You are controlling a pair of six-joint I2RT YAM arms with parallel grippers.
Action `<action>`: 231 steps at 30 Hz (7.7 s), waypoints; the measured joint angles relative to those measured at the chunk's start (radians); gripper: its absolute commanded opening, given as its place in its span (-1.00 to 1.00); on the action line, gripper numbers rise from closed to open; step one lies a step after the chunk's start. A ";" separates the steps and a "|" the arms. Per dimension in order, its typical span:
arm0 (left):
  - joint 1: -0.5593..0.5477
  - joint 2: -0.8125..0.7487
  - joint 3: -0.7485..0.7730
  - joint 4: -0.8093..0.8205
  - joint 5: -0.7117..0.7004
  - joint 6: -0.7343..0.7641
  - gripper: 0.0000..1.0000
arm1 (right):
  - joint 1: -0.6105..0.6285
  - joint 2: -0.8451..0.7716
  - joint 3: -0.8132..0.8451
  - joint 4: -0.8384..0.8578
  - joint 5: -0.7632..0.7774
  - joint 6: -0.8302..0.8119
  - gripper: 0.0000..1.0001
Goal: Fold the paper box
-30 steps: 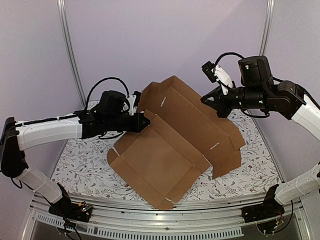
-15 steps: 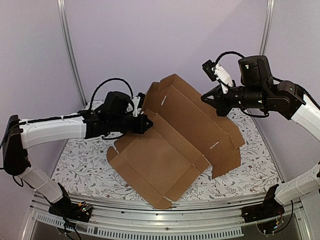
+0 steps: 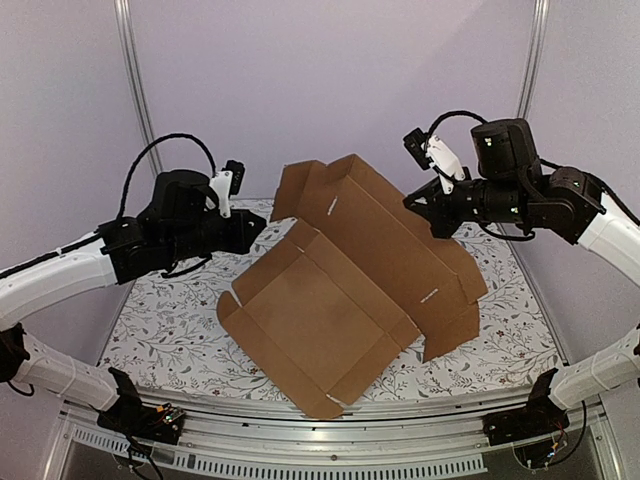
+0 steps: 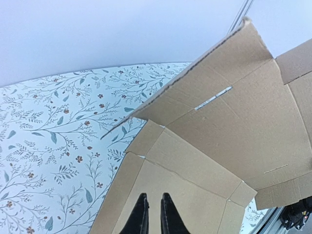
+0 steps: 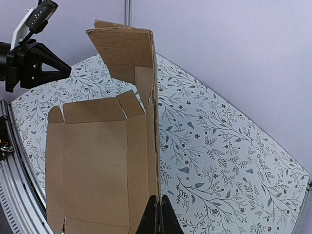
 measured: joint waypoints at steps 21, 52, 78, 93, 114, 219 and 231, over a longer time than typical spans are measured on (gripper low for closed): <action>0.000 0.058 -0.010 0.028 -0.001 -0.003 -0.76 | -0.033 -0.035 0.067 -0.037 -0.065 0.137 -1.00; 0.053 0.153 0.179 0.121 -0.027 0.019 -1.00 | -0.033 -0.169 0.050 -0.033 -0.256 0.197 -1.00; 0.058 0.146 0.168 0.076 0.147 -0.009 -1.00 | -0.033 -0.172 0.048 -0.025 -0.252 0.212 -1.00; 0.048 0.139 0.060 0.112 0.189 -0.091 -1.00 | -0.033 -0.149 0.048 0.020 -0.251 0.242 -1.00; -0.025 0.140 -0.027 0.206 0.204 -0.159 -1.00 | -0.033 -0.116 0.048 0.026 -0.214 0.247 -1.00; 0.075 0.026 -0.398 0.415 0.627 -0.111 -1.00 | 0.074 0.165 -0.058 -0.011 -0.106 -0.337 -1.00; 0.073 0.089 -0.359 0.370 0.631 -0.109 -1.00 | 0.074 0.183 -0.119 0.053 0.001 -0.301 -1.00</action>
